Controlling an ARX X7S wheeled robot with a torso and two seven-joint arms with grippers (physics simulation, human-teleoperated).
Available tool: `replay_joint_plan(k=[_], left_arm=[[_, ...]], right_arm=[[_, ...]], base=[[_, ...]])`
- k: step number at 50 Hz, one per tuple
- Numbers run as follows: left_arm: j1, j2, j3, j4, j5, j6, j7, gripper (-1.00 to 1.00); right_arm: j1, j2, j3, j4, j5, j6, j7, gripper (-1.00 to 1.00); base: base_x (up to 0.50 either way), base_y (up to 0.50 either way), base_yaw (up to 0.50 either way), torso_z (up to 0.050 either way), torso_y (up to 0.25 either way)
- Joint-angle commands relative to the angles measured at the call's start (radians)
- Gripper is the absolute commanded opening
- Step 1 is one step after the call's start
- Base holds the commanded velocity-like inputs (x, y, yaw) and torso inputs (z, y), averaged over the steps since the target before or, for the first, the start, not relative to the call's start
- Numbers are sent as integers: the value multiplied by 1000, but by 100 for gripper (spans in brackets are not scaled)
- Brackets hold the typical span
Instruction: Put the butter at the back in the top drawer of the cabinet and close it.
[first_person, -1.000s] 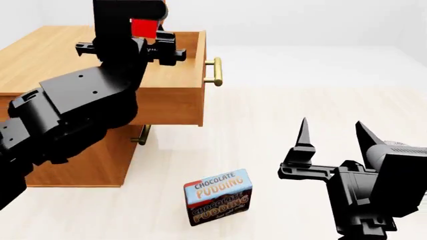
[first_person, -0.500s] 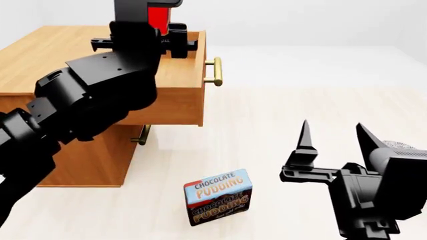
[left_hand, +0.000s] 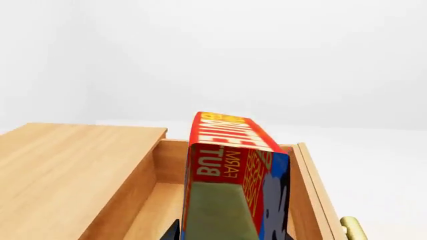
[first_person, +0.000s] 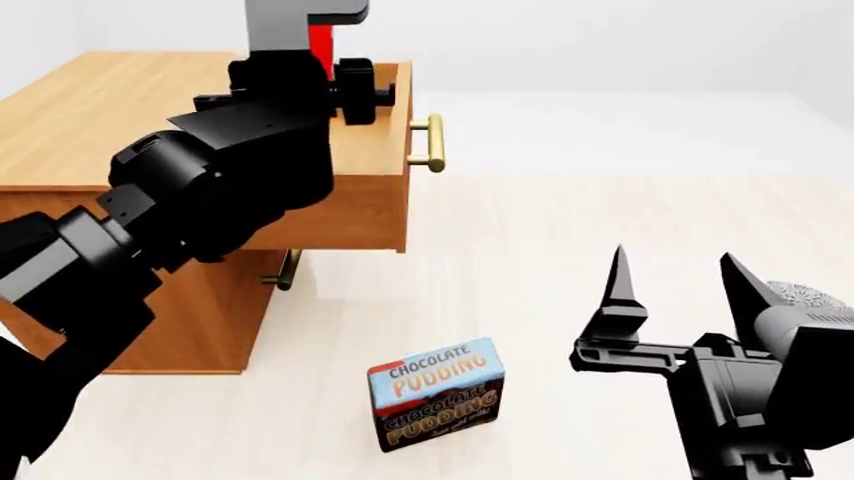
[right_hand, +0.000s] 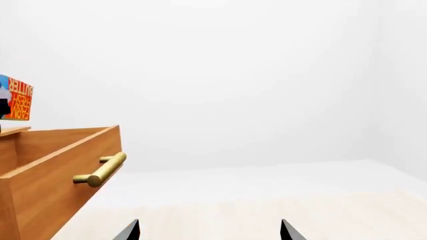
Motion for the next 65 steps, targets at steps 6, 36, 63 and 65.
replay_joint_plan(k=[6, 36, 63, 65], left_arm=[[-3, 46, -34, -116, 18, 14, 35, -100], [16, 113, -9, -318, 65, 43, 130, -100], [27, 152, -14, -419, 64, 50, 204, 100], [25, 155, -14, -427, 64, 48, 207, 100]], right_arm=[[-29, -5, -6, 16, -19, -33, -24, 100], [-36, -10, -24, 42, -43, -52, -41, 100], [-33, -13, -35, 62, -52, -64, -53, 100], [-34, -13, -35, 65, -53, -66, -55, 100]], base=[[0, 0, 0, 0, 2], [0, 0, 0, 1, 1], [0, 0, 0, 0, 2], [0, 0, 0, 0, 0]])
